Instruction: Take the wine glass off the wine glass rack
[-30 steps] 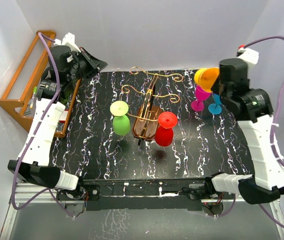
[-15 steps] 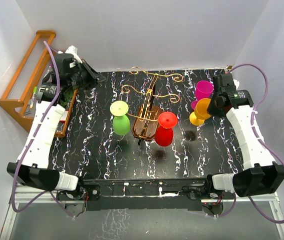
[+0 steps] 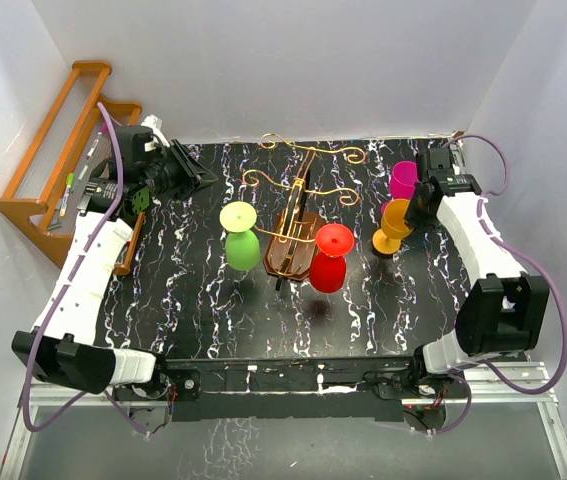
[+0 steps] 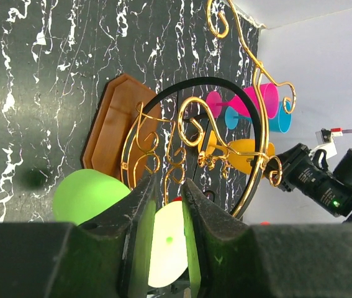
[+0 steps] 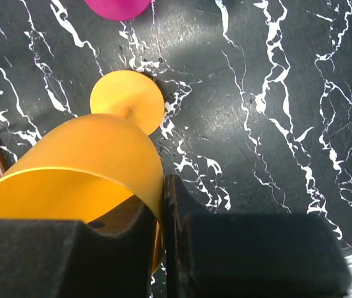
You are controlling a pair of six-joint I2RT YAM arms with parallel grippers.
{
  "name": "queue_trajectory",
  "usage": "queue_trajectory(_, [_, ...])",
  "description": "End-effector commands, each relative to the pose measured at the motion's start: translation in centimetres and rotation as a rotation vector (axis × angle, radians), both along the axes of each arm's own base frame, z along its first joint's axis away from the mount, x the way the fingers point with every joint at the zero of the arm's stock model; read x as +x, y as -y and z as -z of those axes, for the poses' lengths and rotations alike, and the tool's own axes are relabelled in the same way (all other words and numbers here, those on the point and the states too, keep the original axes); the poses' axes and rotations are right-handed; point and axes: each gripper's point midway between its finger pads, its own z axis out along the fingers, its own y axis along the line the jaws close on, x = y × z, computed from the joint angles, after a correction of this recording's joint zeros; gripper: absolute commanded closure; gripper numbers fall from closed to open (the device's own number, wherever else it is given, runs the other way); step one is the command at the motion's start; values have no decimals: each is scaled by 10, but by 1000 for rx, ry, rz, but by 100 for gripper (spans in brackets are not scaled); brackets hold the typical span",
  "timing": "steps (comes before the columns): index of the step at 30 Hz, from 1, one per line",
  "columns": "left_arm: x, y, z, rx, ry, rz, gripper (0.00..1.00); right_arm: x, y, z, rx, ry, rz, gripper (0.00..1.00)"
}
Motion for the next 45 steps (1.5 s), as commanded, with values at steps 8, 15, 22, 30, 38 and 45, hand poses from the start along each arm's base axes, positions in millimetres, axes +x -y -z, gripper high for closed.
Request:
queue_trajectory(8, [-9,-4,-23,-6,73,4,75,39,12,-10,-57,119,24,76])
queue_trajectory(15, [-5,-9,-31,8,109,-20,69,48,9,-77,-45,277,-1,63])
queue_trajectory(22, [13,-2,-57,-32,200,-15,68,39,-72,-187,283,501,-361,59])
queue_trajectory(30, [20,5,-64,-64,209,-1,68,-43,-156,-201,778,397,-722,59])
queue_trajectory(38, [22,7,-57,-74,185,3,68,-96,-160,-169,830,233,-730,56])
queue_trajectory(45, [22,8,-55,-78,176,5,69,-120,-169,-152,874,163,-749,55])
